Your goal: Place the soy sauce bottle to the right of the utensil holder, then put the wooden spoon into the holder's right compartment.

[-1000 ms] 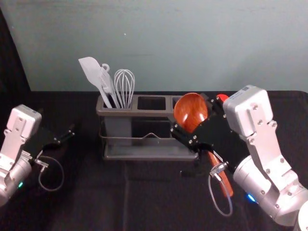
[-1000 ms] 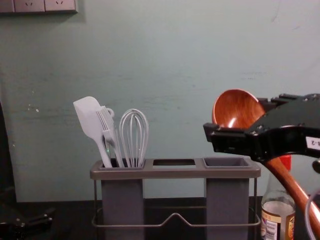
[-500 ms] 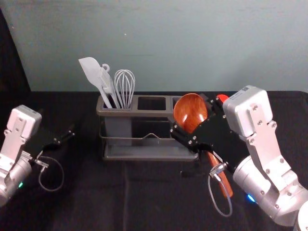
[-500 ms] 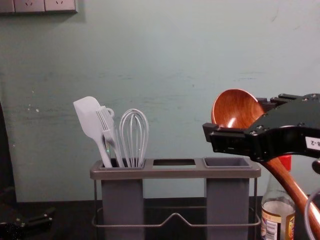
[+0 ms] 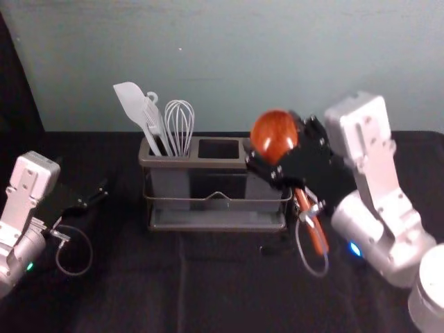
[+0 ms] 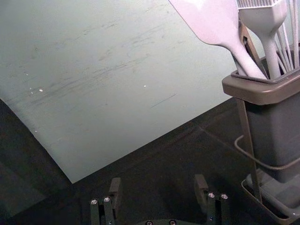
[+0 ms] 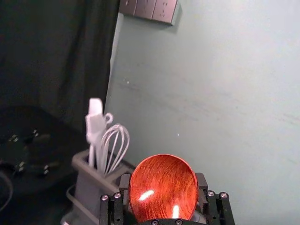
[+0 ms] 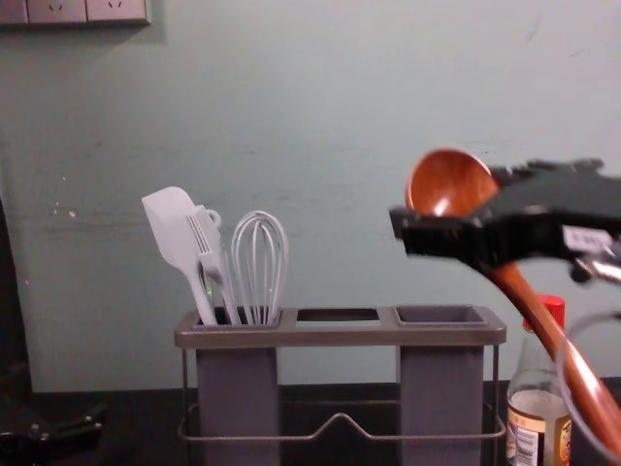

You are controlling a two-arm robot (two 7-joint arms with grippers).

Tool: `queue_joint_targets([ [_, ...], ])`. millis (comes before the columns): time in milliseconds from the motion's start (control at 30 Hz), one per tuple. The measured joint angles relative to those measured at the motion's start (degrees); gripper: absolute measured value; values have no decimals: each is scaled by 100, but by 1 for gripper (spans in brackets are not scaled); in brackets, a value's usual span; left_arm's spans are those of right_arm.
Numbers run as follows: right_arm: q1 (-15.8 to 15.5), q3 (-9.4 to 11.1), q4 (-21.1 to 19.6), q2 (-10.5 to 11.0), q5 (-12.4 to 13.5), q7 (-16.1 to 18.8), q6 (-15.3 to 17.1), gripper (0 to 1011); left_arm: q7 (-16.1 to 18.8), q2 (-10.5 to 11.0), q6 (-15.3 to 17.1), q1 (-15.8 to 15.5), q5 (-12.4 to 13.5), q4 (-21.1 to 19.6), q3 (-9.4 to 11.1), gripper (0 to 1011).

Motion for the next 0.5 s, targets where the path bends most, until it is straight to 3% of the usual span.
queue_joint_targets([
  [167, 896, -14, 653, -145, 233, 155, 33, 839, 0, 0, 0, 0, 0, 0, 0, 1012],
  [200, 896, -14, 653, -145, 233, 155, 33, 839, 0, 0, 0, 0, 0, 0, 0, 1012],
  [267, 1364, -68, 1037, -222, 306, 204, -21, 839, 0, 0, 0, 0, 0, 0, 0, 1011],
  [500, 2181, -192, 1846, -392, 433, 231, -367, 839, 0, 0, 0, 0, 0, 0, 0, 1011],
])
